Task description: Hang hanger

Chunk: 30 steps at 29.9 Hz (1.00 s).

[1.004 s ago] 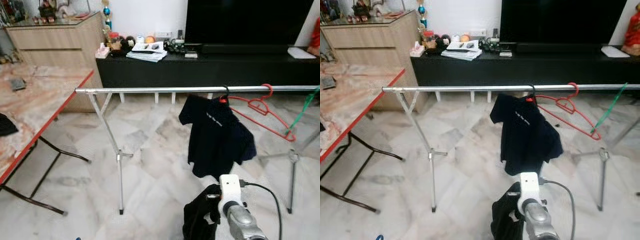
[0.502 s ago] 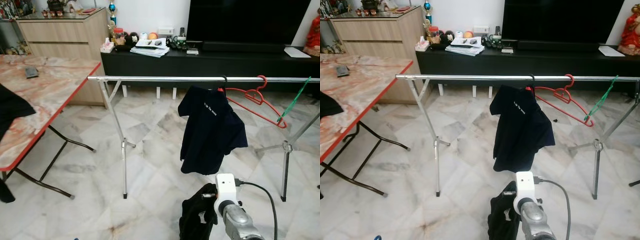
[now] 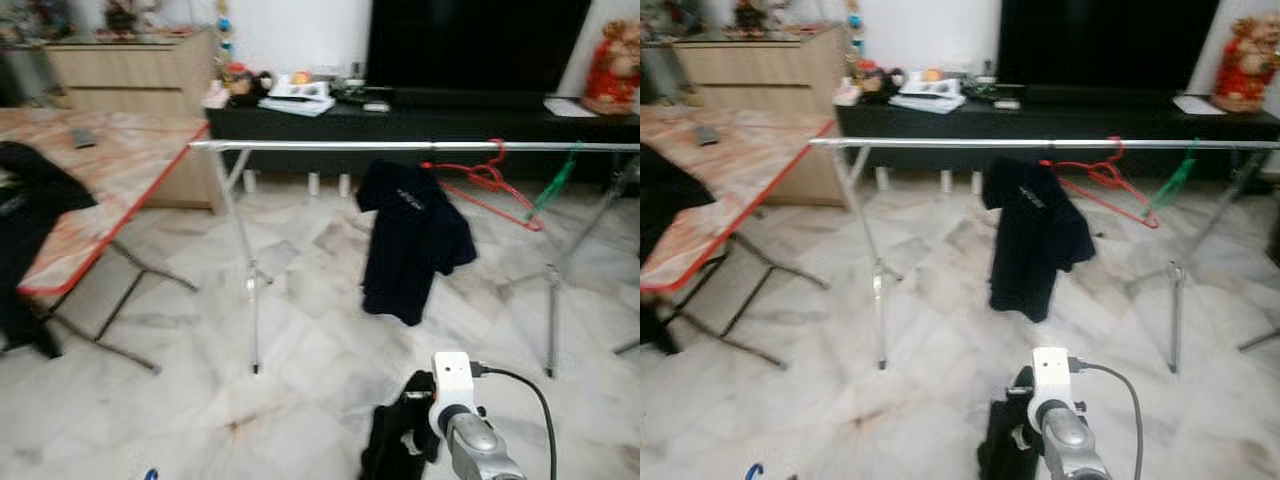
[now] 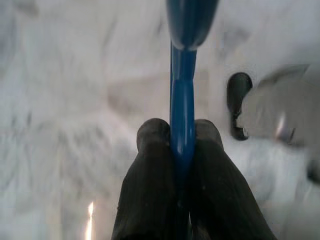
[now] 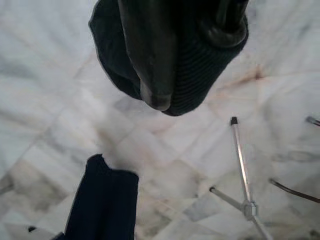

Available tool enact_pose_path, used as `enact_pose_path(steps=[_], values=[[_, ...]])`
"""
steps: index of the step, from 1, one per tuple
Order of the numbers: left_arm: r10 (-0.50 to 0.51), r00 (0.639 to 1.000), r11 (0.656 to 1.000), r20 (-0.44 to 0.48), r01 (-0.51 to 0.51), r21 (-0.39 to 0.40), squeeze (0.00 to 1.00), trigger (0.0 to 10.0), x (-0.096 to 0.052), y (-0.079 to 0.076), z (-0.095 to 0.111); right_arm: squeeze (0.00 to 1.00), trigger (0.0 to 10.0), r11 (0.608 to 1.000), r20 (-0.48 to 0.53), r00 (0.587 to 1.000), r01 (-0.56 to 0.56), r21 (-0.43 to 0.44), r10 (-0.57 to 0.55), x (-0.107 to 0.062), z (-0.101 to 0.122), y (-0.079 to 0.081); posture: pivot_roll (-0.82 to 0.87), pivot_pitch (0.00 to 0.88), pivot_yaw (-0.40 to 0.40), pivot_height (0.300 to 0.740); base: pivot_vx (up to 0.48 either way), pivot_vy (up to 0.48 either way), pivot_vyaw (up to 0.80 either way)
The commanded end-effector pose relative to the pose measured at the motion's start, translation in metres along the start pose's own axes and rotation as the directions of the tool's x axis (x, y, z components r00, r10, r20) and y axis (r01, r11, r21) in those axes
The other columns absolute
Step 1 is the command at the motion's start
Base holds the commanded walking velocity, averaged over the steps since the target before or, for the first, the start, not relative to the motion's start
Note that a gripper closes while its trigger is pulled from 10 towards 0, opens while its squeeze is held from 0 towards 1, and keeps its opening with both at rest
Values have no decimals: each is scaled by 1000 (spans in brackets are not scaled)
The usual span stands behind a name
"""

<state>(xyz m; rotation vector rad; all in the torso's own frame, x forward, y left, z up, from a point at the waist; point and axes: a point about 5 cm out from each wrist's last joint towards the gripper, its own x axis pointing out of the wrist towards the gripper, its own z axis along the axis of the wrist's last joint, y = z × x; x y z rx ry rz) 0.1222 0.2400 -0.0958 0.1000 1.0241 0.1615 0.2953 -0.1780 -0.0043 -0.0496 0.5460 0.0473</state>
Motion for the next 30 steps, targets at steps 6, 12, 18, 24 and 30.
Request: enact_pose_path(steps=[6,12,18,24,30], values=[[-7,999,1000,39,7,3,0,10000,2,3,10,0,10000,1000,45,999,2,8,-3,2,11,1,62,22,31,740,0,0,0],[-4,998,1000,65,4,9,0,10000,1,3,12,0,10000,1000,48,999,3,10,-4,2,11,0,63,19,27,740,0,0,0],[-15,992,1000,128,12,24,0,10000,1,2,19,0,10000,998,85,996,5,56,-10,2,13,1,63,12,28,740,0,0,0],[-58,979,993,194,37,108,0,10000,0,-1,26,0,10000,998,134,990,24,60,-32,0,16,-1,68,0,23,740,0,0,0],[-175,777,945,604,-39,324,0,10000,-10,-12,183,0,10000,997,165,984,54,60,-63,-1,17,-4,77,0,17,740,0,0,0]])
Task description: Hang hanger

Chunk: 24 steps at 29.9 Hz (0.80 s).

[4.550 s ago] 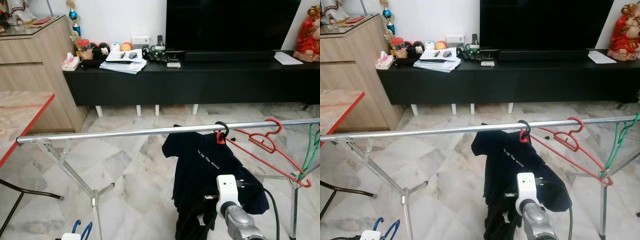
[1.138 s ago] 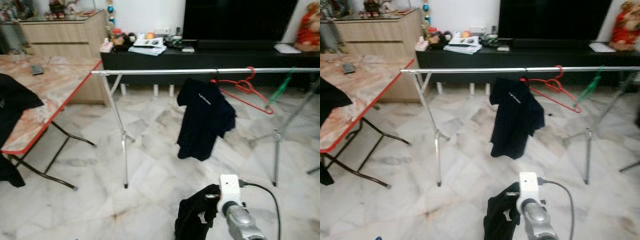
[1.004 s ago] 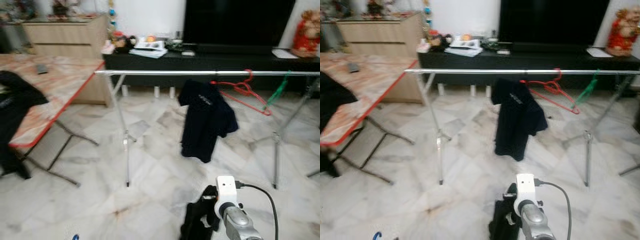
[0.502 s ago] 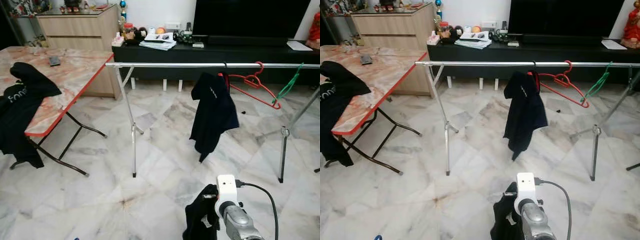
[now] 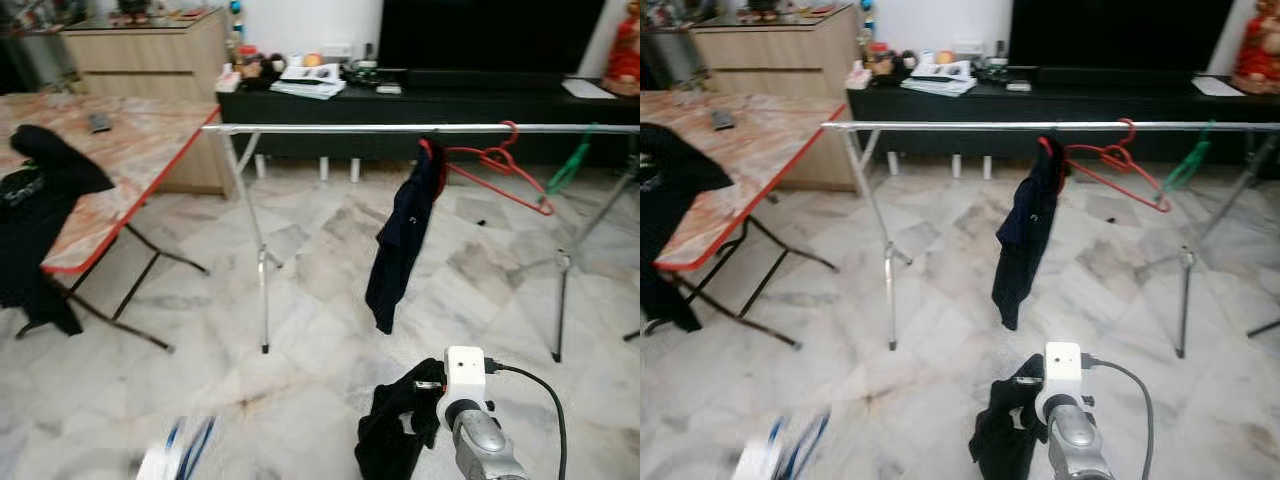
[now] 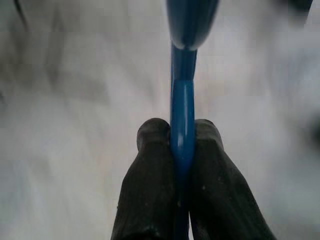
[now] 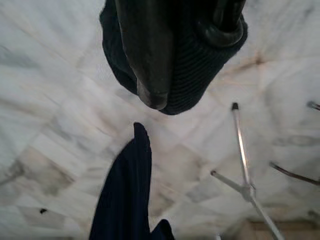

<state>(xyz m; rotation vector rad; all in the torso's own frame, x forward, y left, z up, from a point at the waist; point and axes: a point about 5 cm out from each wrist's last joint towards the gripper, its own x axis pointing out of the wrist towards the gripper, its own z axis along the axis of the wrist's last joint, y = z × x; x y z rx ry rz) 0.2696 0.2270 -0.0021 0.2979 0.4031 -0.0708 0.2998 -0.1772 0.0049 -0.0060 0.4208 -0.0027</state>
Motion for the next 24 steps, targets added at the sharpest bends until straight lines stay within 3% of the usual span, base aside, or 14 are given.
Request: enact_pose_path(steps=[1,6,9,10,13,14,15,17,20,21,22,24], values=[[-17,999,995,36,14,97,0,10000,2,1,9,0,10000,1000,43,999,18,3,-18,1,7,-4,77,0,17,740,0,0,0],[-33,997,991,69,24,132,0,10000,4,-4,14,0,10000,1000,37,999,13,-3,-13,0,6,-3,65,0,18,740,0,0,0],[-123,987,984,100,107,144,0,10000,5,-10,22,0,10000,1000,31,999,22,-17,-21,0,5,-5,68,0,14,740,0,0,0],[-195,976,972,98,178,154,0,10000,6,-13,26,0,10000,999,28,999,39,-26,-38,0,4,-6,70,0,12,740,0,0,0],[-374,927,903,37,355,240,0,10000,4,-21,27,0,10000,997,24,998,67,-41,-66,0,4,-8,73,0,8,740,0,0,0],[-459,888,856,-4,444,266,0,10000,3,-25,27,0,10000,996,28,996,83,-43,-82,0,4,-9,74,0,5,740,0,0,0],[-475,880,847,-12,460,267,0,10000,2,-26,27,0,10000,995,29,996,86,-42,-85,0,4,-10,74,0,5,740,0,0,0],[-535,844,796,-38,519,310,0,10000,2,-24,34,0,10000,992,44,992,123,-21,-122,-1,5,-11,75,0,1,740,0,0,0],[-584,810,763,-44,567,311,0,10000,2,-25,44,0,10000,988,47,988,148,35,-150,-2,4,-12,80,0,-2,740,0,0,0],[-629,775,722,-63,613,321,0,10000,1,-27,49,0,10000,983,49,985,163,81,-167,-2,3,-13,84,0,-4,740,0,0,0],[-629,775,722,-63,613,321,0,10000,1,-27,49,0,10000,983,49,985,163,81,-167,-2,3,-13,84,0,-4,740,0,0,0],[-664,743,680,-87,648,345,0,10000,0,-30,56,0,10000,976,71,977,195,98,-202,-3,4,-14,86,5,-7,740,0,0,0]])
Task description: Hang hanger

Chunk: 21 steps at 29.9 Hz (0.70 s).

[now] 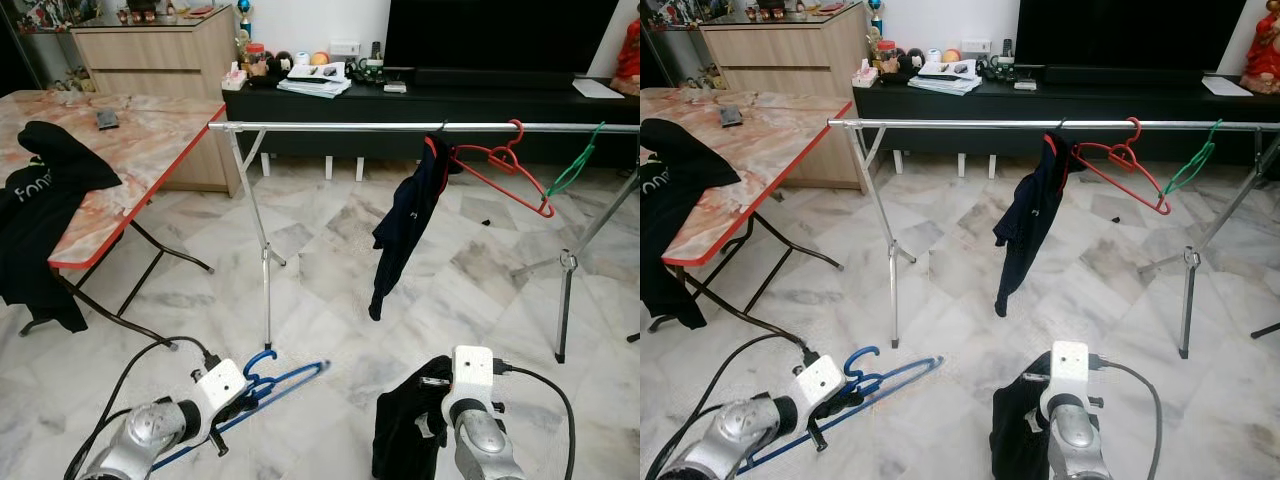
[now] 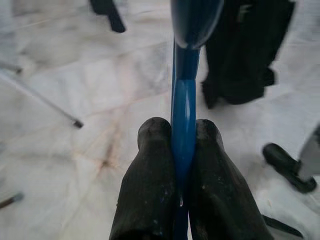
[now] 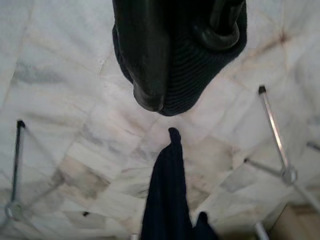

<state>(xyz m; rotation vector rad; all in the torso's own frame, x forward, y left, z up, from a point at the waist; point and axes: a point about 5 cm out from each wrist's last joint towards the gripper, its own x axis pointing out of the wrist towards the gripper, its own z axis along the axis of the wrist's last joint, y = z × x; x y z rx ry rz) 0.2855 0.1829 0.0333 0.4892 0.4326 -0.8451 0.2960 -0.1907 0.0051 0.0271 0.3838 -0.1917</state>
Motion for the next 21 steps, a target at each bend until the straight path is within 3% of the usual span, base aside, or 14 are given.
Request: enact_pose_path(steps=[1,2,3,4,5,7,12,15,17,21], values=[[-50,999,999,0,50,22,0,10000,-1,1,8,0,10000,999,55,998,27,31,-28,0,6,0,85,8,-8,740,0,0,0],[-63,998,998,5,63,23,0,10000,-1,1,10,0,10000,999,100,995,20,35,-23,17,47,9,85,10,-9,740,0,0,0],[-63,998,998,5,63,23,0,10000,-1,1,10,0,10000,999,100,995,20,35,-23,17,47,9,85,10,-9,740,0,0,0],[-78,997,997,12,77,20,0,10000,0,0,14,0,10000,999,161,987,17,39,-23,31,105,22,88,14,-10,740,0,0,0],[-78,997,997,12,77,20,0,10000,0,0,14,0,10000,999,161,987,17,39,-23,31,105,22,88,14,-10,740,0,0,0],[-114,993,993,2,114,34,0,10000,1,-2,17,0,10000,999,195,980,39,36,-45,35,134,25,85,21,-12,740,0,0,0],[-129,992,991,3,129,44,0,10000,2,-4,23,0,10000,999,232,972,38,19,-41,35,145,30,84,25,-12,740,0,0,0],[-132,991,991,24,131,26,0,10000,2,-5,29,0,10000,1000,209,978,7,29,-13,35,142,33,82,25,-12,740,0,0,0],[-139,989,990,51,139,3,0,10000,-1,-4,38,0,10000,996,133,988,-80,-23,83,36,134,44,83,25,-12,740,0,0,0],[-166,981,985,96,170,-26,0,10000,-3,-4,49,0,10000,987,92,985,-141,-84,148,35,126,52,90,23,-15,740,0,0,0]])
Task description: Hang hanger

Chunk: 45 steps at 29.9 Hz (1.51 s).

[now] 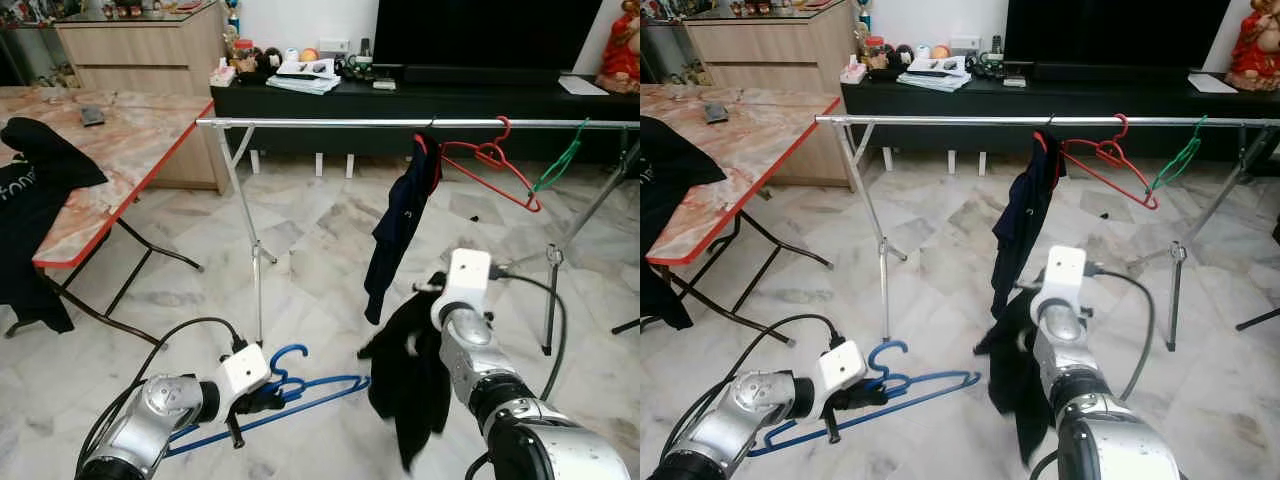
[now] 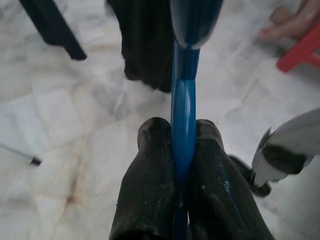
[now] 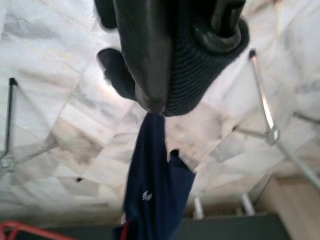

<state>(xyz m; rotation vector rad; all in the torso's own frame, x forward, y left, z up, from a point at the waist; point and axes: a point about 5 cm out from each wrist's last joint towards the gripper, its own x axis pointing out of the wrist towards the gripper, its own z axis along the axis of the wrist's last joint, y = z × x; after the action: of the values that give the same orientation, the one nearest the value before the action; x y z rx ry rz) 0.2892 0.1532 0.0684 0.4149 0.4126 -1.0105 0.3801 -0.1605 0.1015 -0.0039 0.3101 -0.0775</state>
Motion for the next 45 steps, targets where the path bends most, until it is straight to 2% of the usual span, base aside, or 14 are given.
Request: enact_pose_path(steps=[1,8,11,21,29,33,37,41,45], values=[[-15,999,1000,29,16,-26,0,10000,-4,1,6,0,10000,999,16,999,-41,-33,41,1,7,7,90,23,-15,740,0,0,0],[-37,997,998,73,41,-56,0,10000,-4,-1,15,0,10000,995,-23,996,-91,-49,90,0,-1,14,91,21,-13,740,0,0,0],[-6,995,997,99,14,-79,0,10000,-1,0,20,0,10000,988,-49,990,-136,-70,132,-2,-7,18,93,23,-15,740,0,0,0],[86,986,989,145,-66,-133,0,10000,5,1,26,0,10000,986,-97,984,-158,-62,151,-6,-26,12,89,21,-14,740,0,0,0],[129,981,983,146,-108,-146,0,10000,8,1,26,0,10000,984,-102,982,-167,-57,161,-7,-30,11,91,16,-13,740,0,0,0],[130,979,982,158,-105,-156,0,10000,8,0,27,0,10000,977,-106,975,-203,-69,195,-8,-32,12,93,6,-12,740,0,0,0],[133,977,980,168,-104,-170,0,10000,9,0,28,0,10000,972,-104,969,-230,-46,224,-8,-31,14,93,6,-12,740,0,0,0],[139,975,979,175,-108,-176,0,10000,11,0,29,0,10000,954,-107,951,-297,-48,291,-9,-30,21,90,0,-10,740,0,0,0],[149,970,976,190,-113,-188,0,10000,13,-1,31,0,10000,948,-96,943,-319,4,318,-9,-29,22,84,0,-9,740,0,0,0]])
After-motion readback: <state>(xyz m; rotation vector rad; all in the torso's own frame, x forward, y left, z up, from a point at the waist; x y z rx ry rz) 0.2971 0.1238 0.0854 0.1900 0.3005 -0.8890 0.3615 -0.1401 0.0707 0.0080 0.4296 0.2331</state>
